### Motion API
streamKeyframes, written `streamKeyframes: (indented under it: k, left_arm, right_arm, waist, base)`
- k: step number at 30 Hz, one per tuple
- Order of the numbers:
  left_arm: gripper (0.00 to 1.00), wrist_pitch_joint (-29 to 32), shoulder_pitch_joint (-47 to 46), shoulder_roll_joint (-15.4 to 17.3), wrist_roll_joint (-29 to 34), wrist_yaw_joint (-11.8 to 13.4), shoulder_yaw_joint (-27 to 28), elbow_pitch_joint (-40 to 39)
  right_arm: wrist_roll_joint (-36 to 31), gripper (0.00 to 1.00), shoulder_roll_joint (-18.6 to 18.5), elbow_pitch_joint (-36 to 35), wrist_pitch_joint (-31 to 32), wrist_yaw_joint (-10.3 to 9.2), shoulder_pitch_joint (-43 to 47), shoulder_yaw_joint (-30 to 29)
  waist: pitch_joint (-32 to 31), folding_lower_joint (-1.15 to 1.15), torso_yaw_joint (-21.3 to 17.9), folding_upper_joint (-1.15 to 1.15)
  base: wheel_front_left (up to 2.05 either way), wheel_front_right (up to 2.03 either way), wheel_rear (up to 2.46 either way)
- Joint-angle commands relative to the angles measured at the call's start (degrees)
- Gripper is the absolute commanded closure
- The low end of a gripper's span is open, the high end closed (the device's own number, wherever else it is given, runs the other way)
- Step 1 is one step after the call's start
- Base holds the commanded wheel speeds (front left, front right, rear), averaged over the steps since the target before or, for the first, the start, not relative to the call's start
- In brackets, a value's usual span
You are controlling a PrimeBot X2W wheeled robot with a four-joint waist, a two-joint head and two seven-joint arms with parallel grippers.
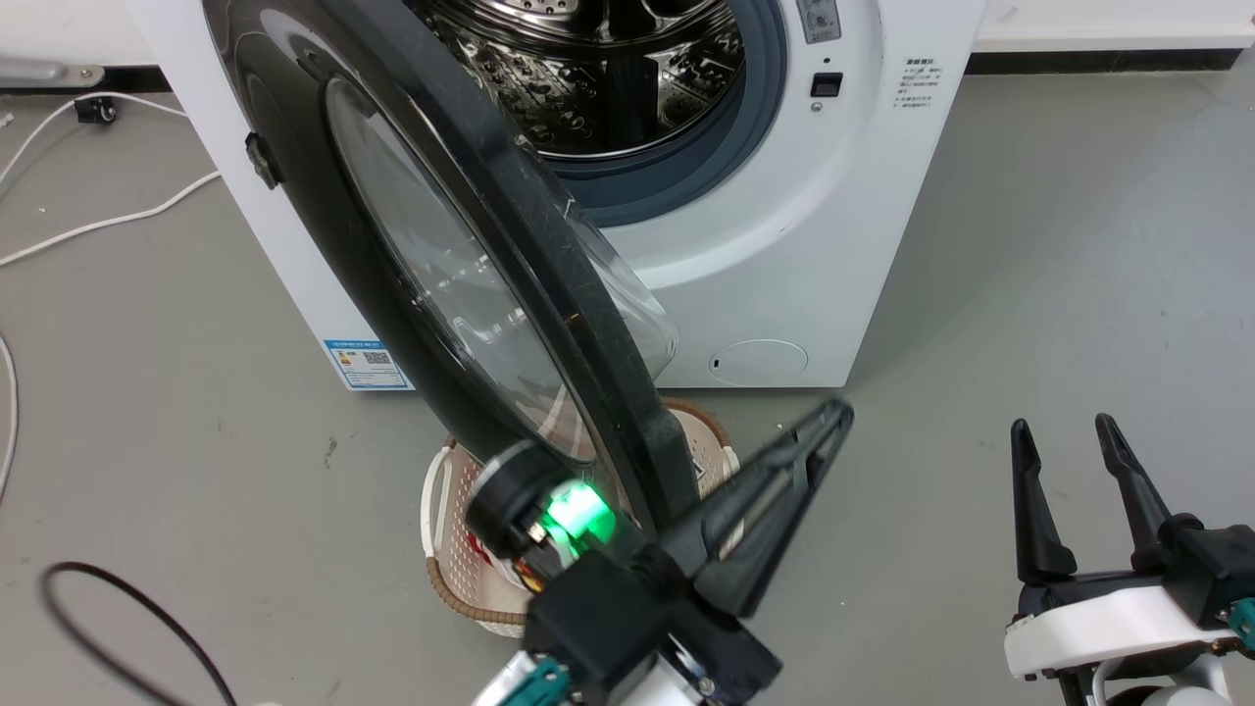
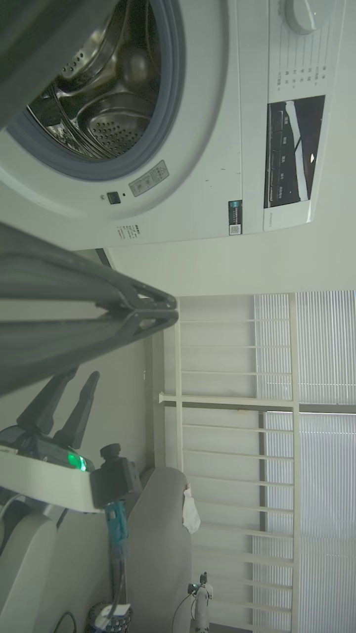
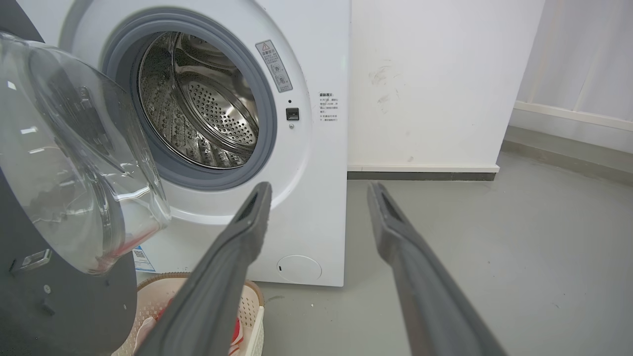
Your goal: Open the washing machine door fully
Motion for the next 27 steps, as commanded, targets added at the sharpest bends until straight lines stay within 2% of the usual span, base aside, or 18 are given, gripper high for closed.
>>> streamKeyframes:
  k: [1, 10, 18, 27]
  left_arm:
    - [1.00, 0.9, 1.5, 0.5, -0.5, -0.2, -0.8, 1.6]
    - [1.00, 1.9, 6.7, 1.9, -1.2, 2.0, -1.7, 12.0]
    - [1.00, -0.7, 2.9, 0.3, -1.1, 2.9, -1.6, 19.5]
    - [1.00, -3.9, -1.5, -1.3, -2.8, 5.8, -0.7, 26.7]
  right_arm:
    - [0.2, 0.00, 0.2, -0.1, 0.0, -0.04, 0.4, 0.1]
    - [0.5, 0.00, 0.2, 0.3, 0.1, -0.04, -0.5, 0.9]
    - [0.7, 0.00, 0.2, 0.7, 0.0, -0.04, -1.7, 1.1]
    - [1.3, 0.00, 0.2, 1.6, -0.3, -0.04, -1.6, 1.2]
  waist:
    - [0.1, -0.01, 0.0, 0.00]
    - [1.0, -0.01, -0.3, 0.00]
    - [1.8, -0.01, -0.7, 0.00]
    - [2.2, -0.01, -1.6, 0.00]
  base:
    - [0.00, 0.00, 0.00]
    - [0.00, 0.00, 0.00]
    - [0.00, 0.00, 0.00]
    - [0.00, 0.00, 0.00]
